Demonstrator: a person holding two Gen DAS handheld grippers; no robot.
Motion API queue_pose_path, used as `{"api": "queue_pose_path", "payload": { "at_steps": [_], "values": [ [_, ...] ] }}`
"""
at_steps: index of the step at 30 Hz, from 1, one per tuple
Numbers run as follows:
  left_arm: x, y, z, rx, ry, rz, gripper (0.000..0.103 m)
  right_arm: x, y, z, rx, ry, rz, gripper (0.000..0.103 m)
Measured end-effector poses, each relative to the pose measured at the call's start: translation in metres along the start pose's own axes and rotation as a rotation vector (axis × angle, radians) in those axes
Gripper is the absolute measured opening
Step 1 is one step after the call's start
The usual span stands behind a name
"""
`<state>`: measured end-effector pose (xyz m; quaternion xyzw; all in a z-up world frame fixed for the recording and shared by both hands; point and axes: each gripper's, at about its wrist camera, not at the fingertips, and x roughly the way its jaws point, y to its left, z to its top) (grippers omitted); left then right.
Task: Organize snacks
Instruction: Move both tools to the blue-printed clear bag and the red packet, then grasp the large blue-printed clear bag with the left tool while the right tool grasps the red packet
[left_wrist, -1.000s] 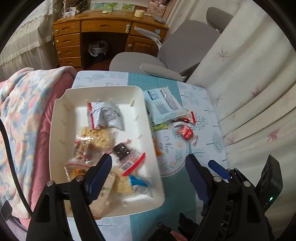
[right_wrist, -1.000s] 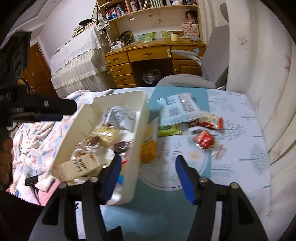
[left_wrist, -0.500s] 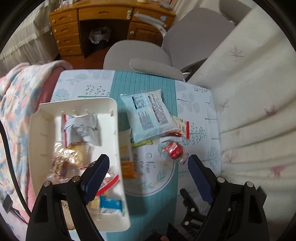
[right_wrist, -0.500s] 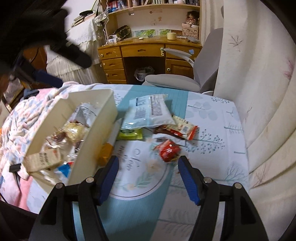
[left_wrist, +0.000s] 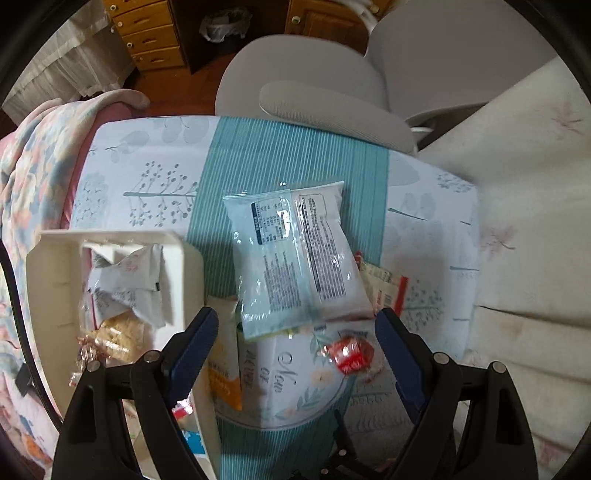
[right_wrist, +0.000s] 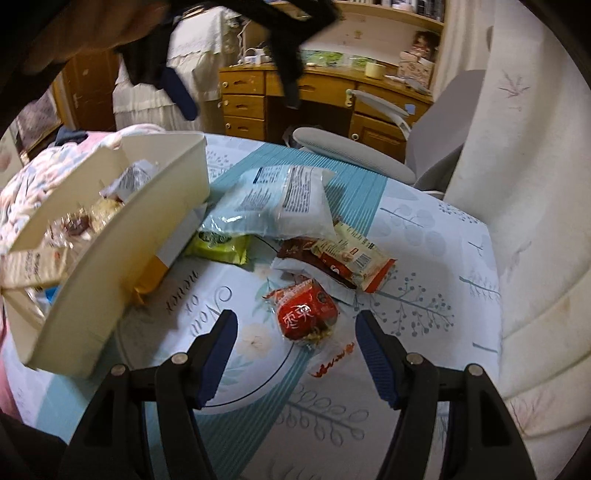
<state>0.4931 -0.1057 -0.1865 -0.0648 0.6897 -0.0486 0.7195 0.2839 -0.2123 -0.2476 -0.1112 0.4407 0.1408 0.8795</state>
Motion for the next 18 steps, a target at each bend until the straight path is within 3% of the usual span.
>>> {"api": "queue_pose_path", "payload": {
  "at_steps": [7, 18],
  "values": [
    [0.043, -0.02, 0.025, 0.014, 0.049, 0.099, 0.086, 0.024, -0.003, -0.009, -0.036, -0.006, 0.032, 0.067],
    [0.095, -0.029, 0.05, -0.016, 0.073, 0.173, 0.086, 0.044, -0.01, -0.016, 0.001, 0.002, 0.059, 0.067]
  ]
}}
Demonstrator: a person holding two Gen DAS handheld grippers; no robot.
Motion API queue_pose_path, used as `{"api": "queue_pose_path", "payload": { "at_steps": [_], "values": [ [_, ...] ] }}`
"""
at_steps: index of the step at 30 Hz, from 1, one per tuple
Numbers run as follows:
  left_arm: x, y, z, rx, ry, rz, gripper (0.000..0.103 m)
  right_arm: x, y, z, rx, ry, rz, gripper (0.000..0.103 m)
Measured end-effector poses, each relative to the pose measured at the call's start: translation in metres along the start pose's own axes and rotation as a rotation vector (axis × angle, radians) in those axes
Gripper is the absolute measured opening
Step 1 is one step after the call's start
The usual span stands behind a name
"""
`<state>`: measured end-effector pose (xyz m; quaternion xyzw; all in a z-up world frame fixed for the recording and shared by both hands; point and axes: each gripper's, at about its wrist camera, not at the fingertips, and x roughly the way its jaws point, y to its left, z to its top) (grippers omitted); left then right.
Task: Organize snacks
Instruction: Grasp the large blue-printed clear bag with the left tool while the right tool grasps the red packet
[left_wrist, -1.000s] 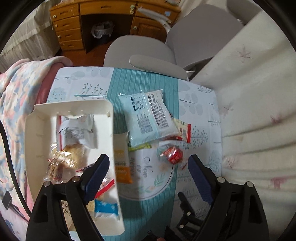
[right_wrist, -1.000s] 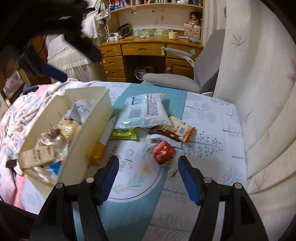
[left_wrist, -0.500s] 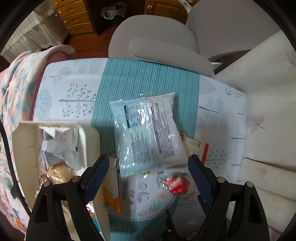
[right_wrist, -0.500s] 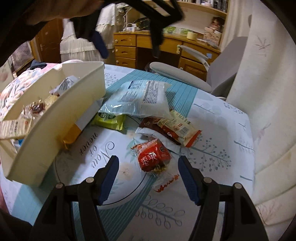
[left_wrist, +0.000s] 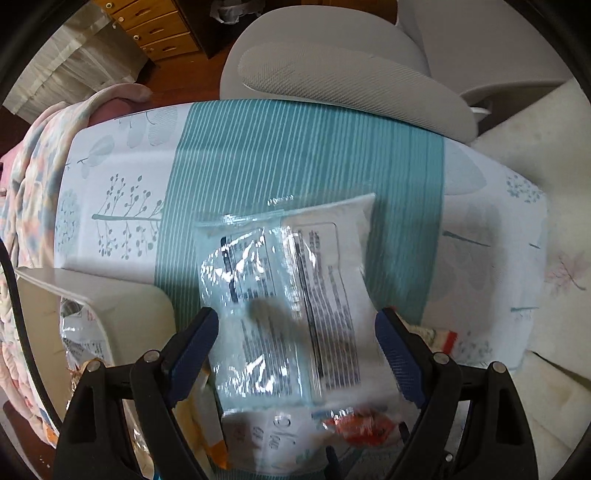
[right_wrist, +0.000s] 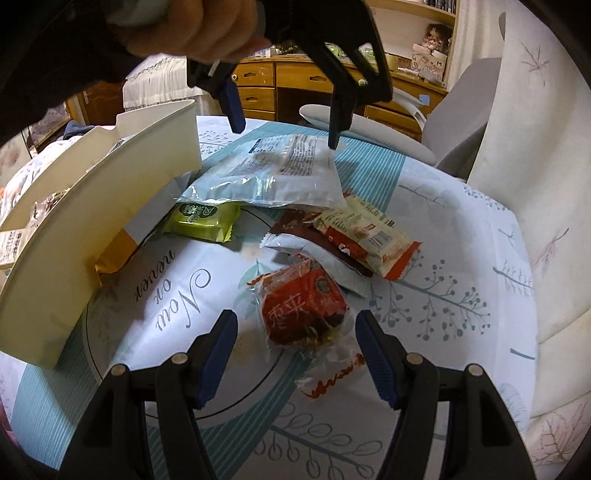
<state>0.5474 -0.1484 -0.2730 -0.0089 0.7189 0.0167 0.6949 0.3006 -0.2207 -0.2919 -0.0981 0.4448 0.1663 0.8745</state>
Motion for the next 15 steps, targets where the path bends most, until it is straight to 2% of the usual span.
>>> {"api": "queue_pose_path", "payload": {
  "at_steps": [8, 9, 15],
  "values": [
    [0.025, -0.01, 0.013, 0.004, 0.013, 0.03, 0.086, 0.005, 0.004, 0.0, -0.021, 0.013, 0.01, 0.067],
    [0.028, -0.011, 0.014, 0.003, 0.013, 0.043, 0.091, 0.005, 0.005, 0.0, -0.027, 0.015, 0.011, 0.067],
    [0.042, -0.016, 0.021, -0.004, -0.001, 0.099, 0.099, 0.01, 0.005, 0.002, -0.037, 0.031, 0.029, 0.065]
  ]
}}
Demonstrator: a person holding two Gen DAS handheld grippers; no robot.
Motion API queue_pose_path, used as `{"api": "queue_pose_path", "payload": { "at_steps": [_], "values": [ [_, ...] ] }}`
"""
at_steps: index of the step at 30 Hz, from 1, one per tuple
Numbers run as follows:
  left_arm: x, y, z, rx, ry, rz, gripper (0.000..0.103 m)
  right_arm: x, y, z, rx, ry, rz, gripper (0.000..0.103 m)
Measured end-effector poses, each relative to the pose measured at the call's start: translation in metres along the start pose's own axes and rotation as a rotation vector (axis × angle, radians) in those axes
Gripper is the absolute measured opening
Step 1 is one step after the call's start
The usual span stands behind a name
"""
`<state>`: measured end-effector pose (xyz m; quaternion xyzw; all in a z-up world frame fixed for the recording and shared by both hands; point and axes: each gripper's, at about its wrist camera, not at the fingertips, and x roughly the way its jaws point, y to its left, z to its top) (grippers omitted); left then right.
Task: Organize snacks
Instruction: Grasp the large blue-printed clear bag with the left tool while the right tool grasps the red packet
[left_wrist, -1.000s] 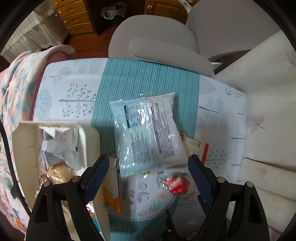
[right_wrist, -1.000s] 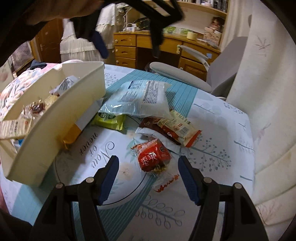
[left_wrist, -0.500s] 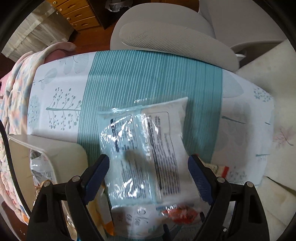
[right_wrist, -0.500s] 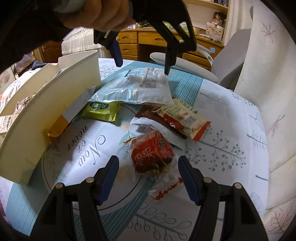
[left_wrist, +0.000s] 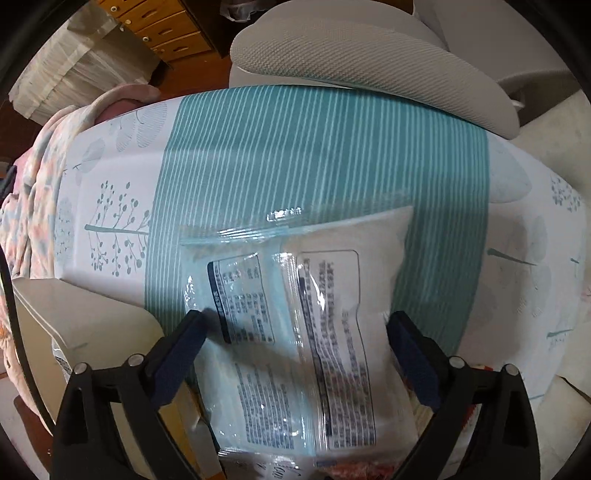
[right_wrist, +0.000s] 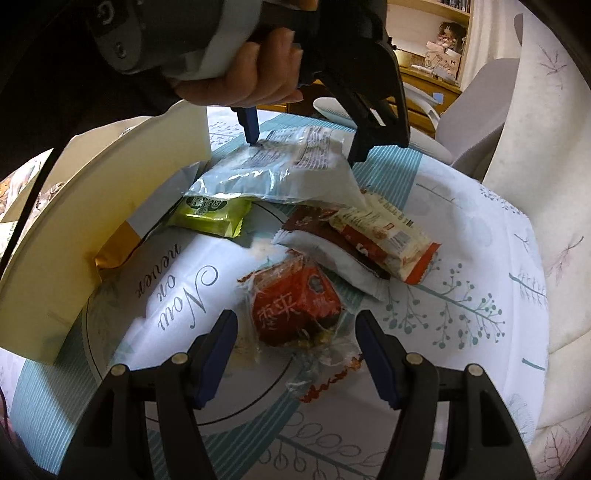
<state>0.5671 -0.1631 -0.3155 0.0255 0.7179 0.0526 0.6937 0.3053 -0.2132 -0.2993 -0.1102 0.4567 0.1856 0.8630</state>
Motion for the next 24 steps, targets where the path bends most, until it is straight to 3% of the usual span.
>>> {"api": "queue_pose_path", "payload": {
  "at_steps": [5, 13, 24],
  "values": [
    [0.009, -0.006, 0.004, 0.018, -0.018, 0.046, 0.103, 0.001, 0.001, -0.001, -0.012, 0.003, 0.009, 0.06],
    [0.012, 0.005, 0.004, -0.004, -0.039, 0.022, 0.103, -0.003, 0.0, -0.003, -0.014, 0.024, 0.025, 0.057],
    [0.011, 0.032, -0.014, -0.048, -0.043, -0.026, 0.091, -0.011, -0.01, -0.005, 0.073, 0.069, 0.076, 0.057]
  ]
}}
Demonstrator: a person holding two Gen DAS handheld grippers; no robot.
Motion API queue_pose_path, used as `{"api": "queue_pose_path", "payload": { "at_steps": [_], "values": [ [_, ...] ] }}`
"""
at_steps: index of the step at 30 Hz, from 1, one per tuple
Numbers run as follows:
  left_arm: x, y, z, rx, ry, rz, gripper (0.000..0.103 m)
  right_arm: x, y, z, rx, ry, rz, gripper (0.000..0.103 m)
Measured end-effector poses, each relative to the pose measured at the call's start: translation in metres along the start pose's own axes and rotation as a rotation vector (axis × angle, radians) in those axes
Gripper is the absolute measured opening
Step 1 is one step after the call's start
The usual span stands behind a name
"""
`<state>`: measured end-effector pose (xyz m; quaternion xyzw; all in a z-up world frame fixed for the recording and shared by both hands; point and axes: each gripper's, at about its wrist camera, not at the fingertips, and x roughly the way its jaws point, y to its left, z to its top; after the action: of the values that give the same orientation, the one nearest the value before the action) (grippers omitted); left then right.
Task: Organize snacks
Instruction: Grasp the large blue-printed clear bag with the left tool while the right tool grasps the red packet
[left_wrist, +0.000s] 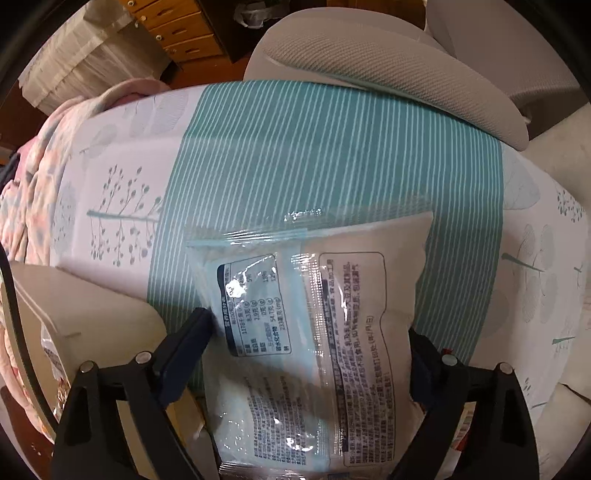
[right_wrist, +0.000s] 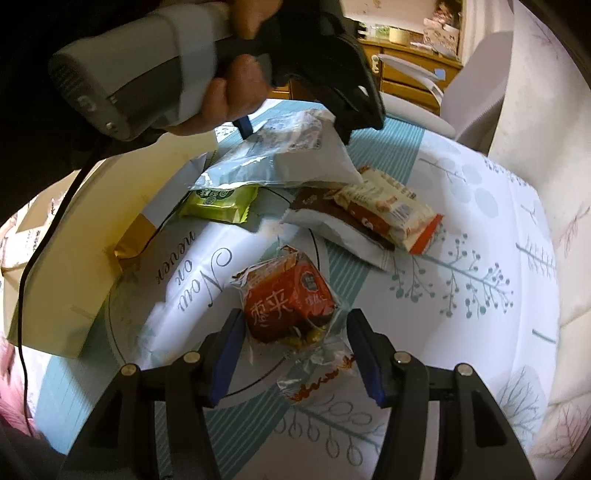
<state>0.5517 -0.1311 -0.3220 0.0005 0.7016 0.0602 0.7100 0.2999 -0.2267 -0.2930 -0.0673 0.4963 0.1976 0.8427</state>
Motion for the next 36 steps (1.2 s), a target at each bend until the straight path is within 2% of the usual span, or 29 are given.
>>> {"api": "queue_pose_path", "payload": {
  "at_steps": [8, 15, 21, 28, 32, 36],
  "values": [
    [-0.007, -0.006, -0.014, 0.006, 0.037, 0.007, 0.082, -0.009, -0.01, -0.006, 0.068, 0.035, 0.003, 0.056],
    [-0.017, 0.0, -0.03, -0.001, 0.081, -0.048, 0.076, -0.021, -0.021, -0.016, 0.19, 0.093, 0.027, 0.056],
    [-0.034, -0.002, -0.057, 0.027, 0.095, -0.076, 0.075, -0.036, -0.018, -0.021, 0.189, 0.117, 0.016, 0.056],
    [-0.072, 0.002, -0.084, 0.082, 0.077, -0.13, 0.076, -0.061, -0.007, -0.032, 0.231, 0.147, 0.044, 0.056],
    [-0.105, 0.01, -0.102, 0.124, 0.031, -0.152, 0.076, -0.076, -0.002, -0.039, 0.287, 0.155, 0.071, 0.056],
    [-0.142, 0.019, -0.12, 0.151, -0.011, -0.206, 0.076, -0.086, 0.007, -0.04, 0.341, 0.166, 0.094, 0.056]
  ]
}}
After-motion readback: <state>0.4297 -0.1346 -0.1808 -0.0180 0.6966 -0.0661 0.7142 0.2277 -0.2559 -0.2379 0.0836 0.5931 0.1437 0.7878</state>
